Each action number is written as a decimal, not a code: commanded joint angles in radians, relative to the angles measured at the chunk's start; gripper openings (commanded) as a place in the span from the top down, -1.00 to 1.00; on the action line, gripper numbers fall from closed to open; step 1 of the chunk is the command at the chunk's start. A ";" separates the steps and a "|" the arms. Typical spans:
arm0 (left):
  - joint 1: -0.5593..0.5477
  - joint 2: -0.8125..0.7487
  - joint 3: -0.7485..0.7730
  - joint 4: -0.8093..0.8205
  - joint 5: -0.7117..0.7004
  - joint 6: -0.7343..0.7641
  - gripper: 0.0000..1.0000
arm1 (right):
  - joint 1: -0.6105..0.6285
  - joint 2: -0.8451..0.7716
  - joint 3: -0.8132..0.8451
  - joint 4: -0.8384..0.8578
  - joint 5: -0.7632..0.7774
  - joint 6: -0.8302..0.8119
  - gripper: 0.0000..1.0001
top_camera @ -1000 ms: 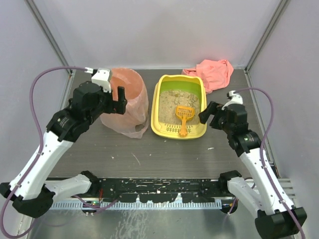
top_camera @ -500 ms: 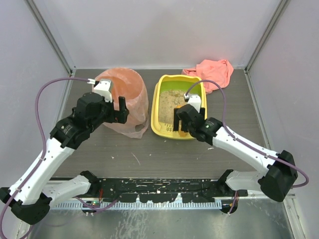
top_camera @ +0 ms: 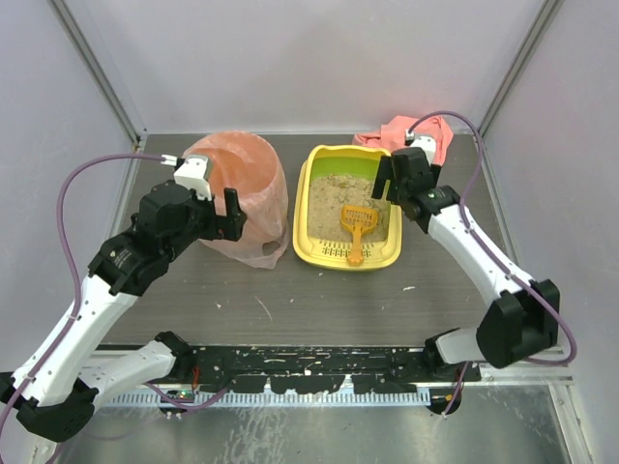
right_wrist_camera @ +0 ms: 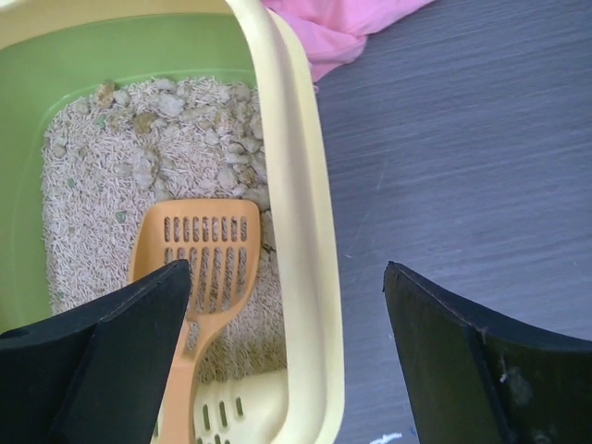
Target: Clean the litter box
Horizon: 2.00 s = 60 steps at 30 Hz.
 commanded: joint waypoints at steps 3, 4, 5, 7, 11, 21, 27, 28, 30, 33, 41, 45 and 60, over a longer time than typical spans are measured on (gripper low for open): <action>0.004 -0.009 0.042 0.014 0.015 -0.003 -0.96 | -0.068 0.160 0.116 0.127 -0.193 -0.095 -0.78; 0.003 -0.011 0.041 0.013 0.017 -0.003 -0.96 | -0.078 0.186 0.129 0.134 -0.198 -0.103 -0.74; 0.004 -0.013 0.040 0.010 0.019 -0.002 -0.96 | -0.085 0.208 0.139 0.141 -0.232 -0.113 -0.70; 0.004 -0.017 0.041 0.001 0.022 0.002 -0.96 | -0.093 0.244 0.157 0.149 -0.223 -0.130 -0.58; 0.004 -0.025 0.041 -0.013 0.021 0.005 -0.96 | -0.106 0.306 0.185 0.161 -0.216 -0.152 -0.26; 0.004 -0.031 0.050 -0.025 0.016 0.019 -0.96 | -0.097 0.378 0.211 0.141 -0.271 -0.218 0.28; 0.004 -0.028 0.045 -0.023 0.027 0.018 -0.96 | -0.051 0.383 0.180 0.144 -0.226 -0.287 0.50; 0.004 -0.028 0.045 -0.023 0.028 0.017 -0.96 | -0.048 0.379 0.172 0.148 -0.229 -0.295 0.52; 0.004 -0.028 0.045 -0.025 0.028 0.018 -0.96 | -0.047 0.368 0.149 0.169 -0.244 -0.310 0.59; 0.004 -0.027 0.046 -0.025 0.035 0.020 -0.96 | -0.047 0.344 0.115 0.205 -0.271 -0.337 0.68; 0.004 -0.012 0.055 -0.024 0.057 0.022 -0.96 | -0.030 0.309 0.071 0.226 -0.323 -0.370 0.67; 0.004 -0.003 0.067 -0.026 0.055 0.027 -0.96 | -0.031 0.271 0.076 0.211 -0.219 -0.339 0.04; -0.023 0.124 0.142 0.094 0.203 0.080 -0.96 | -0.032 -0.176 -0.105 0.070 -0.197 -0.070 -0.50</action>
